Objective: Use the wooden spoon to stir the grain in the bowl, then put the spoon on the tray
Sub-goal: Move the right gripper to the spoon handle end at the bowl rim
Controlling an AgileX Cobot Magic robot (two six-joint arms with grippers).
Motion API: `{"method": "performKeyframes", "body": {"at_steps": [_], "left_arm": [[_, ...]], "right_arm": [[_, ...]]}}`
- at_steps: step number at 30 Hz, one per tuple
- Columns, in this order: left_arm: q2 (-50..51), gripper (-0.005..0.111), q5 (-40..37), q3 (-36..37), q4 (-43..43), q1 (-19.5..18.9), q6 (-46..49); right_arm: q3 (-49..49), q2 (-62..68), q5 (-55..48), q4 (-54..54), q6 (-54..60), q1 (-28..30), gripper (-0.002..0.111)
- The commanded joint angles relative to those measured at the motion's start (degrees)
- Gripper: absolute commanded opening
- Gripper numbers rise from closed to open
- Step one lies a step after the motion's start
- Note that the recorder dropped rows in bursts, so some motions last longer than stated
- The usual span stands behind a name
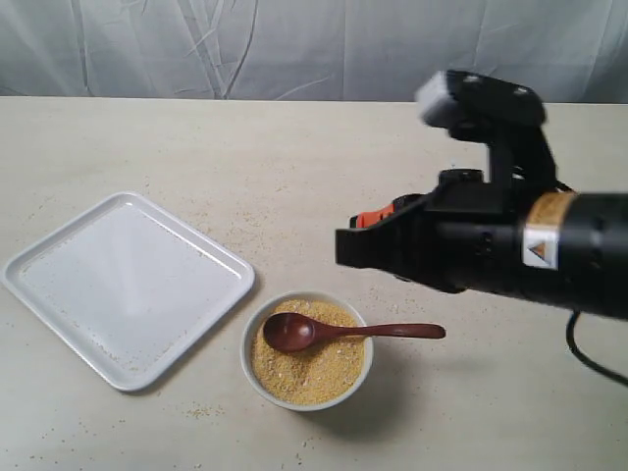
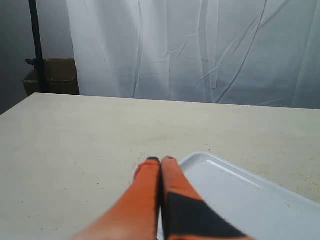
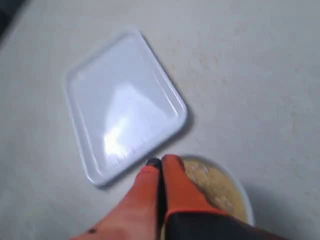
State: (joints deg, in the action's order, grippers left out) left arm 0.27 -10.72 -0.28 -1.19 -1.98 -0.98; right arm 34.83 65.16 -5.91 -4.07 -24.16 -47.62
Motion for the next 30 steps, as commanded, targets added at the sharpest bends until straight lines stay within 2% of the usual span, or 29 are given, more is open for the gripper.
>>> {"method": "performKeyframes", "body": {"at_steps": [1,5,10,14,23,28,30], "left_arm": [[-0.3,0.0,0.5,0.3,0.0,-0.2,-0.1],[-0.3,0.0,0.3,0.3,0.0,-0.2,-0.1],[-0.3,0.0,0.3,0.3,0.0,-0.2,-0.1],[-0.3,0.0,0.3,0.3,0.0,-0.2,-0.1],[-0.3,0.0,0.3,0.3,0.0,-0.2,-0.1],[-0.3,0.0,0.3,0.3,0.0,-0.2,-0.1],[-0.3,0.0,0.3,0.3,0.0,-0.2,-0.1]], "right_arm": [[-16.9,-6.4,33.5,-6.8,-14.6,0.2,0.0],[-28.7,-8.1,45.0,-11.0,-20.6,0.2,0.0],[-34.8,-8.2,47.3,-13.2,-31.9,0.2,0.0],[-34.8,-8.2,45.4,-12.9,-41.0,0.2,0.0],[-34.8,-8.2,39.8,-10.2,-39.4,0.2,0.0],[-34.8,-8.2,31.9,-10.1,-40.4,0.2,0.0],[-34.8,-8.2,32.8,-10.1,-40.8,0.2,0.0]]}}
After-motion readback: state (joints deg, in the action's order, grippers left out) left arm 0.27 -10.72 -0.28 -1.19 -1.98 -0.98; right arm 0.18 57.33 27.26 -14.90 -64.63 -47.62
